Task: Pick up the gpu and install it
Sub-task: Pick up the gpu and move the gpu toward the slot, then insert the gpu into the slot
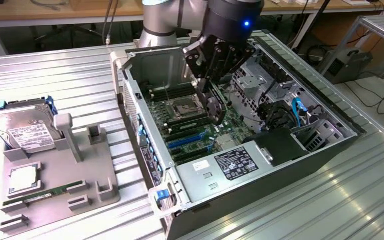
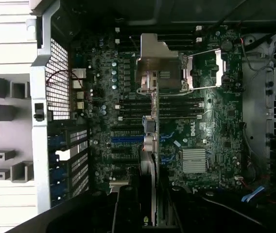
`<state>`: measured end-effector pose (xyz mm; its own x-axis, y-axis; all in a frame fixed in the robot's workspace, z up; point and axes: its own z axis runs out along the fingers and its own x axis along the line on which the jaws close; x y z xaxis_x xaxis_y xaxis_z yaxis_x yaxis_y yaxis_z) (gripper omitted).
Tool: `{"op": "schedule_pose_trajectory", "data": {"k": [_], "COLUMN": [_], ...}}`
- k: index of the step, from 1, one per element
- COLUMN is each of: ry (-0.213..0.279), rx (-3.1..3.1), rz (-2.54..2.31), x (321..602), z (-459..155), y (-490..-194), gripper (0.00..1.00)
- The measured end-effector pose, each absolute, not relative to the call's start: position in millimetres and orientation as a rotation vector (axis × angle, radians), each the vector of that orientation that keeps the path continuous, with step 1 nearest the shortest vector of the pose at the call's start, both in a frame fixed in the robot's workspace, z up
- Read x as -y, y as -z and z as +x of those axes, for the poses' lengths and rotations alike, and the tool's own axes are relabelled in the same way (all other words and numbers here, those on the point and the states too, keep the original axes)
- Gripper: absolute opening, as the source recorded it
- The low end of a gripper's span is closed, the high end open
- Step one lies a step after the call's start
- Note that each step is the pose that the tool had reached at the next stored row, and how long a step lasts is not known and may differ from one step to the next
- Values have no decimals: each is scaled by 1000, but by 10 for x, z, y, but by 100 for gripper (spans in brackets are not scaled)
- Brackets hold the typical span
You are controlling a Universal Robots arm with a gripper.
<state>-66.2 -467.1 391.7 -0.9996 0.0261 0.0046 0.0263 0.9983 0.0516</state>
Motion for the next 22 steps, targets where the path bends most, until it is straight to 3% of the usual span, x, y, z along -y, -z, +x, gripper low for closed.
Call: {"op": "schedule_pose_trajectory", "data": {"k": [22], "ry": [80], "rx": [3128], "rz": [29], "x": [4666], "z": [-495], "y": [-3911], "gripper": [26]}}
